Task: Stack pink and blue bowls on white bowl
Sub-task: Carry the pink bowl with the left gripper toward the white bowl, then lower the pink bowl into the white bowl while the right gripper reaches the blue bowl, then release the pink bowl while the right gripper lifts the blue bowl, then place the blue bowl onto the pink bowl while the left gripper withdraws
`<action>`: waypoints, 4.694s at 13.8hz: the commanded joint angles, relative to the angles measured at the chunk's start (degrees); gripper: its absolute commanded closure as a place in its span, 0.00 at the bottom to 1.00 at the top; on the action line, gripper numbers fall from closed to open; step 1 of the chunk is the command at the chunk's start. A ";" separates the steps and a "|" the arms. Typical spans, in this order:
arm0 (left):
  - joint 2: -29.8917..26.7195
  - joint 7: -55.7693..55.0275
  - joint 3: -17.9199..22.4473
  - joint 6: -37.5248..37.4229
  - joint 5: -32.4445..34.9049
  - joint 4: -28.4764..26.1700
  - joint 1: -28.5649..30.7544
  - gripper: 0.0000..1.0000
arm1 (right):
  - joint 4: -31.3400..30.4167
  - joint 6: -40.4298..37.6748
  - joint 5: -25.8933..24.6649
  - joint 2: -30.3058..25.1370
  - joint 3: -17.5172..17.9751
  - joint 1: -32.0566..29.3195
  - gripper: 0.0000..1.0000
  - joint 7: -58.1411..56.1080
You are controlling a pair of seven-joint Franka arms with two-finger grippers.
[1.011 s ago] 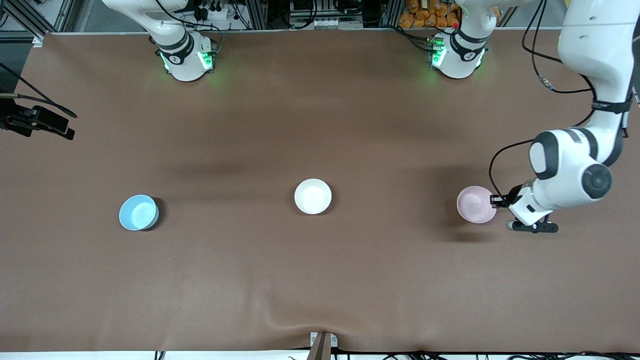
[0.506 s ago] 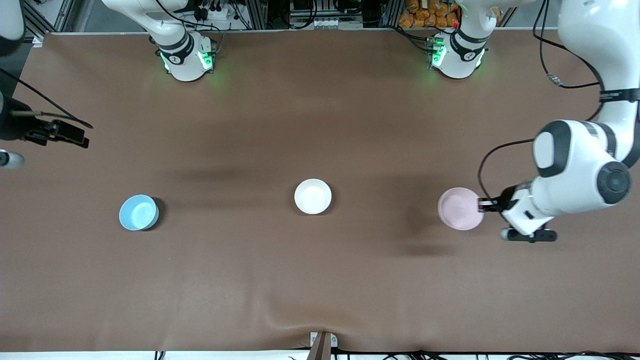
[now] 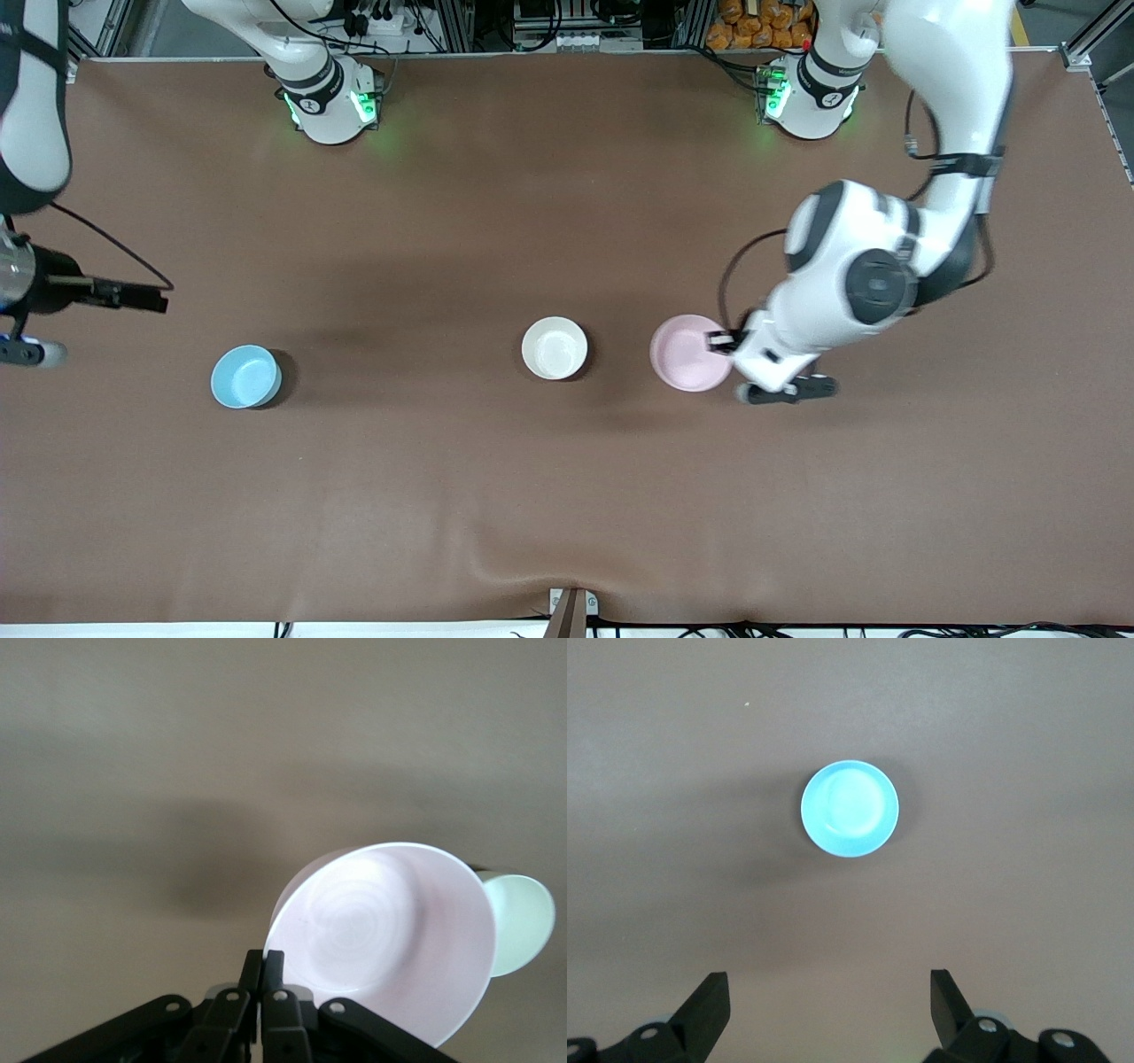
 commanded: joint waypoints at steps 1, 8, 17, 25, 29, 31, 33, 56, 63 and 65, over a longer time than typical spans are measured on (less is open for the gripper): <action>4.98 -6.09 0.60 1.52 -0.86 5.46 -4.71 1.00 | 0.53 1.87 -0.49 4.52 0.38 -2.16 0.00 0.64; 11.93 -8.93 0.69 16.91 -2.79 5.47 -13.15 1.00 | -14.48 25.04 -0.40 9.01 0.38 -4.11 0.00 -0.15; 14.39 -8.32 0.69 20.25 -2.53 5.03 -14.83 1.00 | -21.27 42.92 0.30 15.96 0.47 -7.27 0.00 0.20; 16.06 -8.32 0.69 22.89 -2.53 4.59 -15.97 1.00 | -21.53 42.22 1.87 16.23 0.64 -7.45 1.00 1.00; 15.89 -9.01 0.69 22.89 -2.62 3.36 -16.06 0.97 | -21.44 40.56 6.71 14.57 0.64 -7.27 1.00 0.73; 15.89 -9.28 0.69 22.72 -2.79 3.27 -15.80 0.33 | -21.35 38.80 6.98 11.59 0.73 -7.10 1.00 0.29; 15.36 -9.46 0.69 22.37 -2.88 3.36 -15.80 0.00 | -21.09 35.38 6.98 8.34 0.99 -6.66 1.00 0.12; -8.09 13.12 -3.53 -7.94 8.19 3.98 17.42 0.00 | -18.81 45.11 21.75 7.60 3.81 36.58 1.00 51.88; -21.28 14.09 -2.13 -24.21 7.84 3.27 17.86 0.00 | -18.81 53.81 21.75 13.85 3.81 39.83 1.00 53.11; -24.96 14.10 -2.21 -26.24 7.67 1.35 18.74 0.00 | -18.89 54.69 21.75 14.56 3.81 39.84 1.00 53.12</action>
